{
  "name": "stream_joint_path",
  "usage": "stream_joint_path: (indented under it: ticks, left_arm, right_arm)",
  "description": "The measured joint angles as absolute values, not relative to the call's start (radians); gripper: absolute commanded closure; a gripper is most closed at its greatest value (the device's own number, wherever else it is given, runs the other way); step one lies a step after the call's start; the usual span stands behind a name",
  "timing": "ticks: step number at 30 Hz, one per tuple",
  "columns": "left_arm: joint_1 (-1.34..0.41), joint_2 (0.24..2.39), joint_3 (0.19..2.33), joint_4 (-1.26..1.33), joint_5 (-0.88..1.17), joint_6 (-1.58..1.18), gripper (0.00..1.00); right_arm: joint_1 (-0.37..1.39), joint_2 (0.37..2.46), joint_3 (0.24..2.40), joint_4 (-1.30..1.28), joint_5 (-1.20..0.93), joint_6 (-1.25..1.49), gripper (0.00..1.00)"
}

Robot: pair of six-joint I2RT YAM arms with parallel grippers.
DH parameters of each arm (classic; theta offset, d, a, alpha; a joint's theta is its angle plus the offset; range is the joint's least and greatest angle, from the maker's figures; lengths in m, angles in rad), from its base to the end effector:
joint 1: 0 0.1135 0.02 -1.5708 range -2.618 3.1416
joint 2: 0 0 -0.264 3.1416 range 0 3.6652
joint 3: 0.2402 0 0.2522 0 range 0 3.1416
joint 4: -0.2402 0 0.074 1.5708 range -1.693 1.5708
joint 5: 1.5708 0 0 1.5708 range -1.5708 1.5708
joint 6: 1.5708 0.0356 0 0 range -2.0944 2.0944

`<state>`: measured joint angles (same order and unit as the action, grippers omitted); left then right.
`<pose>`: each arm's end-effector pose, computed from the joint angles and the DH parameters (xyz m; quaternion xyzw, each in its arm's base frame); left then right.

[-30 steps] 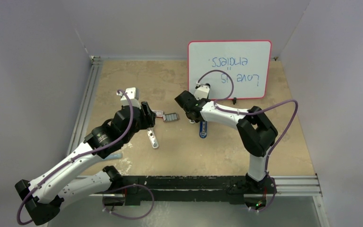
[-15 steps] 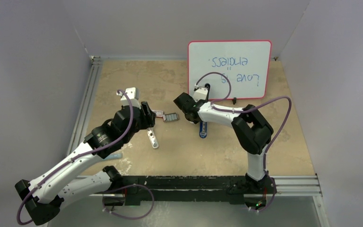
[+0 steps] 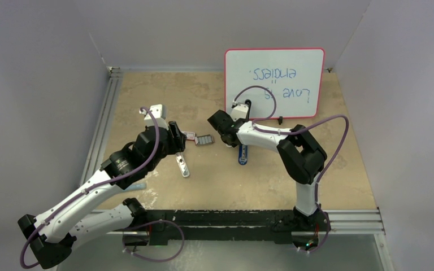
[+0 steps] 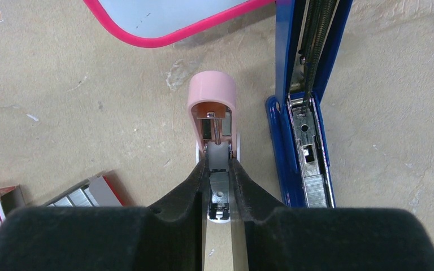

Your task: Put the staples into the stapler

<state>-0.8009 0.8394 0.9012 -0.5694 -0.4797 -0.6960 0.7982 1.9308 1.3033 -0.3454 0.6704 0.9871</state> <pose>0.1348 -0.1155 0.3337 -0.0764 0.8425 -0.1850 0.5002 0.2977 0.2738 0.1811 0.1816 0.8893 0.0194 0.4193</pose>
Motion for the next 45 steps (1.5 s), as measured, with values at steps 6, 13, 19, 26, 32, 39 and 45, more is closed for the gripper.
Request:
stream_joint_path:
  ticks: [6, 13, 19, 26, 32, 39, 45]
  left_arm:
    - [-0.801, 0.839, 0.901, -0.569, -0.48, -0.696, 0.5]
    - [-0.801, 0.839, 0.901, -0.569, -0.48, -0.696, 0.5]
    - [-0.801, 0.839, 0.901, -0.569, -0.48, -0.696, 0.5]
    - [-0.801, 0.839, 0.901, -0.569, -0.48, -0.696, 0.5]
    - [-0.801, 0.839, 0.901, -0.569, -0.48, -0.696, 0.5]
    - [-0.801, 0.839, 0.901, -0.569, -0.48, -0.696, 0.5]
    - [-0.801, 0.839, 0.901, -0.569, -0.48, -0.696, 0.5]
  right_arm:
    - [0.798, 1.931, 1.305, -0.351, 0.671, 0.995, 0.81]
    - [0.798, 1.93, 1.309, -0.358, 0.68, 1.018, 0.81]
    - [0.798, 1.93, 1.309, -0.361, 0.69, 1.037, 0.81]
    - [0.798, 1.929, 1.309, -0.361, 0.69, 1.051, 0.81]
    - [0.798, 1.918, 1.309, -0.36, 0.689, 1.059, 0.81]
    - [0.799, 1.915, 1.309, -0.36, 0.689, 1.066, 0.81]
    - [0.801, 1.915, 1.309, -0.36, 0.688, 1.071, 0.81]
